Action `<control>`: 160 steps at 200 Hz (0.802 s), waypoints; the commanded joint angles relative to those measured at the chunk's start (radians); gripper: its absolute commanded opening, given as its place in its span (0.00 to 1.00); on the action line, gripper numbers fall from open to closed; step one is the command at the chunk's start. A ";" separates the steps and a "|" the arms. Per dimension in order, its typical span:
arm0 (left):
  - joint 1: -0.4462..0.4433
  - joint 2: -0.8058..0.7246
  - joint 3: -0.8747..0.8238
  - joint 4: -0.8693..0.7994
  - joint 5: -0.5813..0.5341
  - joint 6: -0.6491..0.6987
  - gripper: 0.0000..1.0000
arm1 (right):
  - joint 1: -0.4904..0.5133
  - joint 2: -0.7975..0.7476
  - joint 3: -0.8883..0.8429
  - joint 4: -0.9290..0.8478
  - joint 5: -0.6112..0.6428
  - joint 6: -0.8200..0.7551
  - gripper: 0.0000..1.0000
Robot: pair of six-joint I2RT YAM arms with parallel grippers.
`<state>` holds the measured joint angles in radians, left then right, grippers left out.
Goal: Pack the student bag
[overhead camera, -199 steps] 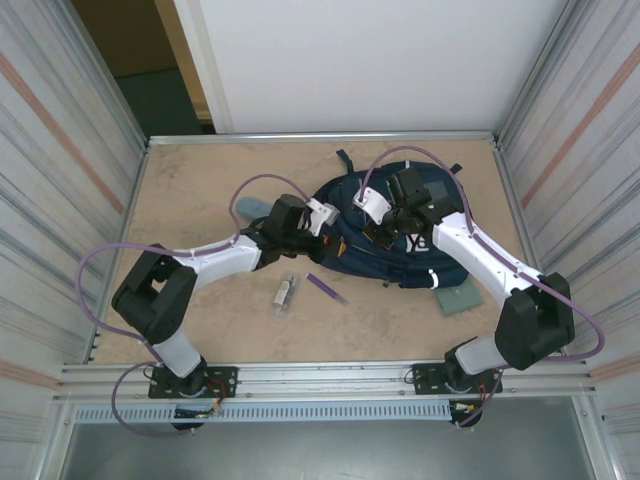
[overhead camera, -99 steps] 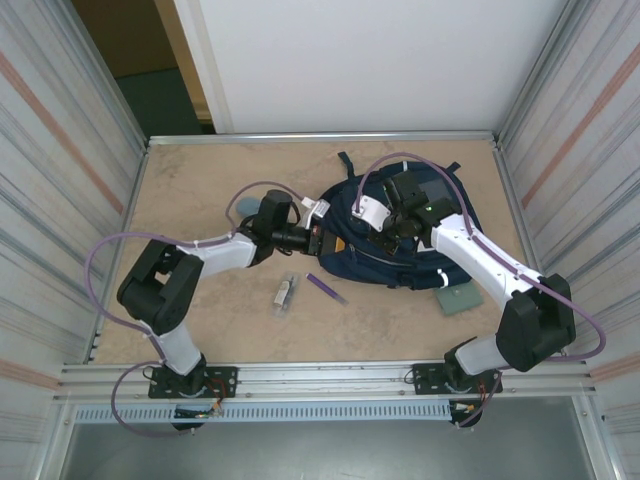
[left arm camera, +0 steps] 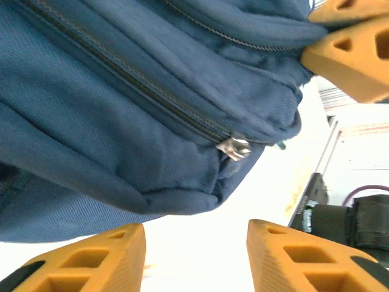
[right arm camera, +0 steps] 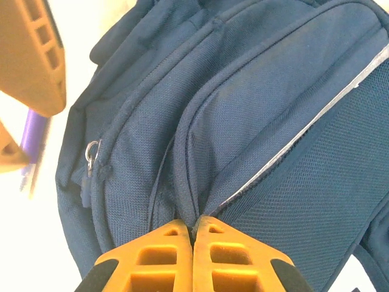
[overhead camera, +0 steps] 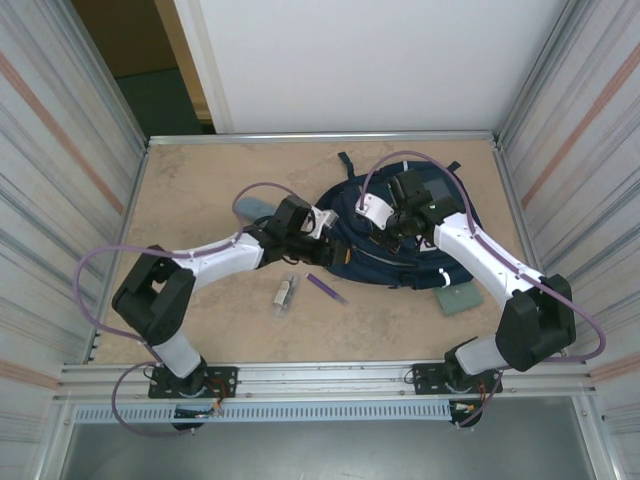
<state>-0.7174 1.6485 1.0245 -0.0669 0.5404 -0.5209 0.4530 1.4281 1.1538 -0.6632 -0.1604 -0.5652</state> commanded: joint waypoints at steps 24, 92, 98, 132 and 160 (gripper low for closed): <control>-0.082 -0.046 0.105 -0.161 -0.297 -0.023 0.56 | -0.025 -0.018 0.002 0.010 0.003 0.046 0.00; -0.188 0.025 0.168 -0.125 -0.549 -0.084 0.55 | -0.080 -0.018 0.009 0.025 -0.207 0.142 0.00; -0.190 0.034 0.173 -0.112 -0.545 -0.078 0.54 | -0.085 -0.019 0.008 0.025 -0.229 0.150 0.00; -0.216 0.081 0.200 -0.078 -0.588 -0.046 0.47 | -0.095 0.018 0.022 0.001 -0.272 0.163 0.00; -0.255 0.112 0.243 -0.127 -0.721 -0.015 0.47 | -0.095 0.028 0.016 -0.002 -0.268 0.172 0.00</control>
<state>-0.9382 1.7329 1.2087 -0.1837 -0.0223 -0.5758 0.3592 1.4490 1.1538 -0.6601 -0.3740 -0.4290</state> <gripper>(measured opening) 0.473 0.047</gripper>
